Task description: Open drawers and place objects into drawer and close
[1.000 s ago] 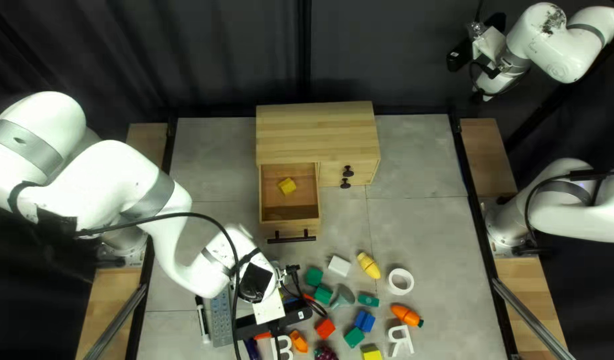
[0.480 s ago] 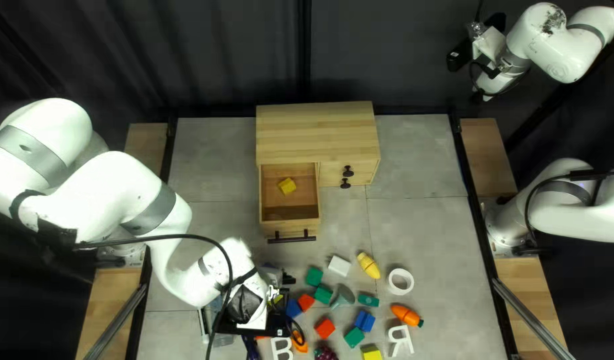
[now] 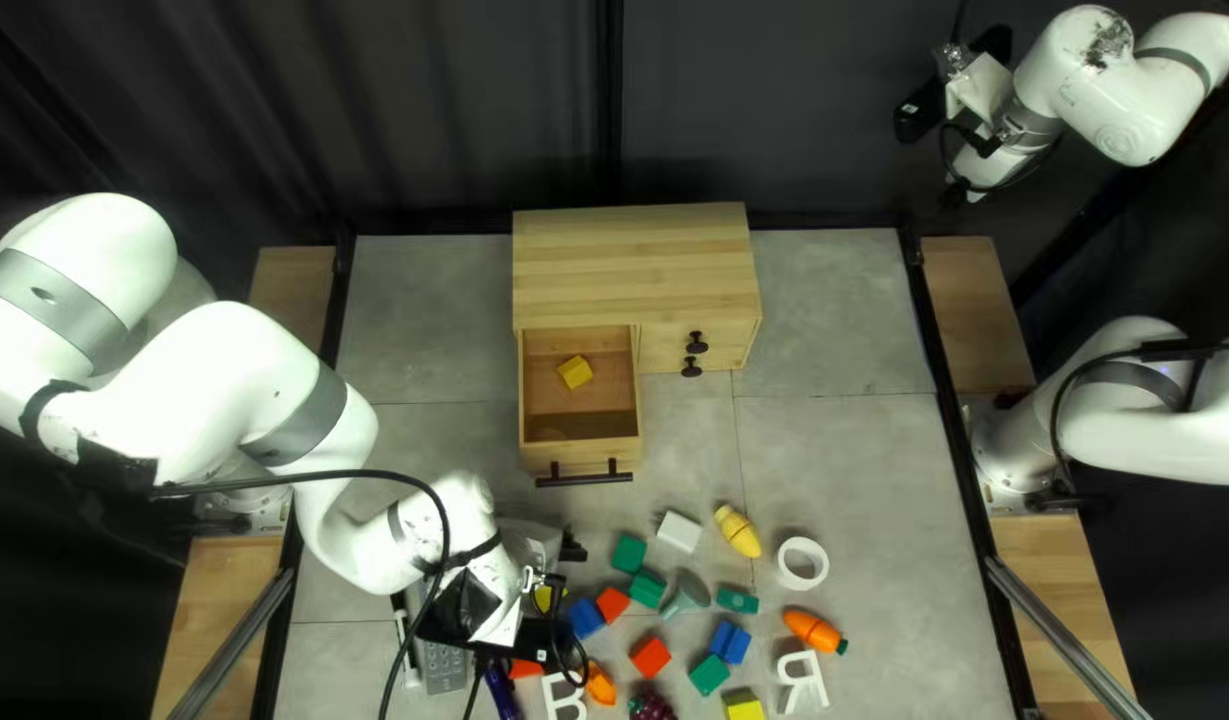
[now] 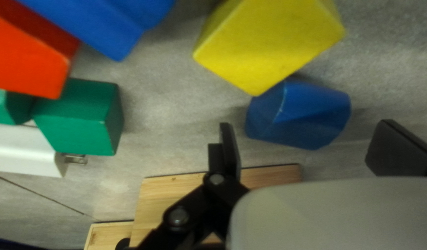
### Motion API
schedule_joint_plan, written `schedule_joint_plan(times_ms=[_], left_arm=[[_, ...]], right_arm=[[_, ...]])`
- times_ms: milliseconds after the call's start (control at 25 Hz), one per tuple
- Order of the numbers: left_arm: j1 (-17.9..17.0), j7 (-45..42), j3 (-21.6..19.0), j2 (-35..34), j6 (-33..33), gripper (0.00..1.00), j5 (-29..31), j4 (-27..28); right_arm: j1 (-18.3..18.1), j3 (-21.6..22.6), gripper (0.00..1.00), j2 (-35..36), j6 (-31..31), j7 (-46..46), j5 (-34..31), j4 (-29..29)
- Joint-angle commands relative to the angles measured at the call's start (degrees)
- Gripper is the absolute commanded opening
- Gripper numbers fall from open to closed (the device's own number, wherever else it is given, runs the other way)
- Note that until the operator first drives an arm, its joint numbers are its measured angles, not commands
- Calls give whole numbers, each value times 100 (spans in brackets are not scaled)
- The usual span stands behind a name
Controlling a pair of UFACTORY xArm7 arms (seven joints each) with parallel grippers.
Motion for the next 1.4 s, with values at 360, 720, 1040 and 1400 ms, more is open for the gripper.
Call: schedule_joint_plan(times_ms=[360,720,1040,1400], left_arm=[[-62,722,-169,-705,743,0,-713,314],[-36,1673,-131,-1379,1877,0,-1708,1187],[339,2034,246,-1767,2489,0,-1519,1516],[953,1812,855,-1999,1838,7,-856,868]], right_arm=[[0,0,100,0,0,0,0,0],[0,0,100,0,0,0,0,0],[0,0,100,0,0,0,0,0],[0,0,100,0,0,0,0,0]])
